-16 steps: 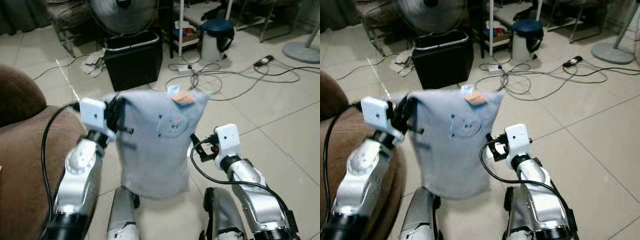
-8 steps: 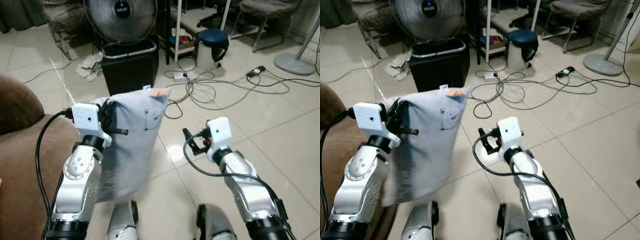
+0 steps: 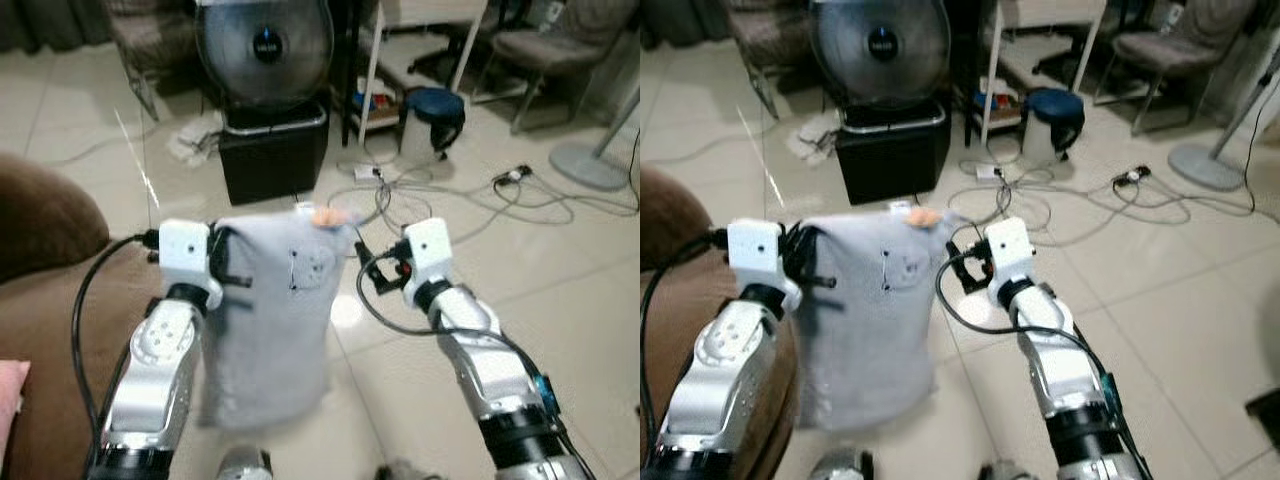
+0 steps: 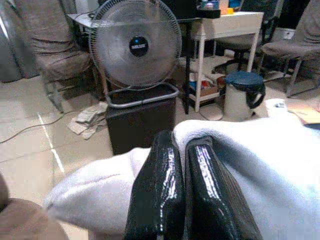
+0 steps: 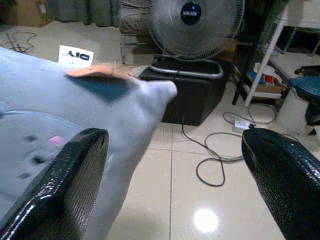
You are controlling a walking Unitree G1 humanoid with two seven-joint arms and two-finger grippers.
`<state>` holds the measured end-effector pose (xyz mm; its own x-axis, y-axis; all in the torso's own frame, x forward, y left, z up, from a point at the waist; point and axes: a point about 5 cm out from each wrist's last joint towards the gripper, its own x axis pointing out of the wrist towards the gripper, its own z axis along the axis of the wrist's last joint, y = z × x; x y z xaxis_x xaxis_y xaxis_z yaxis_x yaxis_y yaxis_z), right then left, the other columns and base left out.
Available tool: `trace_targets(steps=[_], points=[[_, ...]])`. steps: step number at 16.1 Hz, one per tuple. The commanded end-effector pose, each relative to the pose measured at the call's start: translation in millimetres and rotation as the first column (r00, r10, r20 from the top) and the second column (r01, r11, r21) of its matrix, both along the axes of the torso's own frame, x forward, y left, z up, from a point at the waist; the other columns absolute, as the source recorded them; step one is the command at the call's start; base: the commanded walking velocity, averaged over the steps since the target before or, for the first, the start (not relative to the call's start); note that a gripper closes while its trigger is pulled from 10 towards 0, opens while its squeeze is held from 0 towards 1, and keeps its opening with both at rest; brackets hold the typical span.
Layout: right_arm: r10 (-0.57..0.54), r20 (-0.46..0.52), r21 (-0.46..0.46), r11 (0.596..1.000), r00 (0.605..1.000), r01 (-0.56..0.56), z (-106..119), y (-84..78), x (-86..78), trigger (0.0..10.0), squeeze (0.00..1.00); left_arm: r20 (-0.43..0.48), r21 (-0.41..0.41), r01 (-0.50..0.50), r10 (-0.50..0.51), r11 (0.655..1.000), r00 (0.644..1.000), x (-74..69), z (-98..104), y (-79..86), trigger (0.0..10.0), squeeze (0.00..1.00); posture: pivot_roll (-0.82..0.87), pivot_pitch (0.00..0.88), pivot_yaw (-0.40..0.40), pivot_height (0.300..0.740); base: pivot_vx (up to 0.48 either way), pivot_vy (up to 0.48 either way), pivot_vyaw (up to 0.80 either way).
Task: Move the pillow to the sofa from floor
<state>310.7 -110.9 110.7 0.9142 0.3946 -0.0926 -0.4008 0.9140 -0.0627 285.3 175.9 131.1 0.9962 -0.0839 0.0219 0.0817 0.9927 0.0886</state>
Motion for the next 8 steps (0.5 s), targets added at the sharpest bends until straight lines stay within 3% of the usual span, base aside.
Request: trace_targets(steps=[1, 8], points=[[0.0, 0.005, 0.008, 1.0, 1.0, 0.0, 1.2, -0.3, 2.8, 10.0, 0.0, 0.028, 0.015, -0.017, 0.017, 1.0, 0.999, -1.0, 6.1, 3.0, 10.0, 0.0, 0.2, 0.0, -0.053, 0.74, 0.0, 0.0, 0.0], [-0.063, -0.066, 0.003, 0.998, 0.996, 0.064, -14.7, -12.7, 1.3, 10.0, 0.0, 0.014, 0.016, 0.011, -0.011, 1.0, 1.0, 4.4, 3.4, -4.0, 10.0, 0.0, 0.17, 0.0, -0.041, 0.74, 0.0, 0.0, 0.0]])
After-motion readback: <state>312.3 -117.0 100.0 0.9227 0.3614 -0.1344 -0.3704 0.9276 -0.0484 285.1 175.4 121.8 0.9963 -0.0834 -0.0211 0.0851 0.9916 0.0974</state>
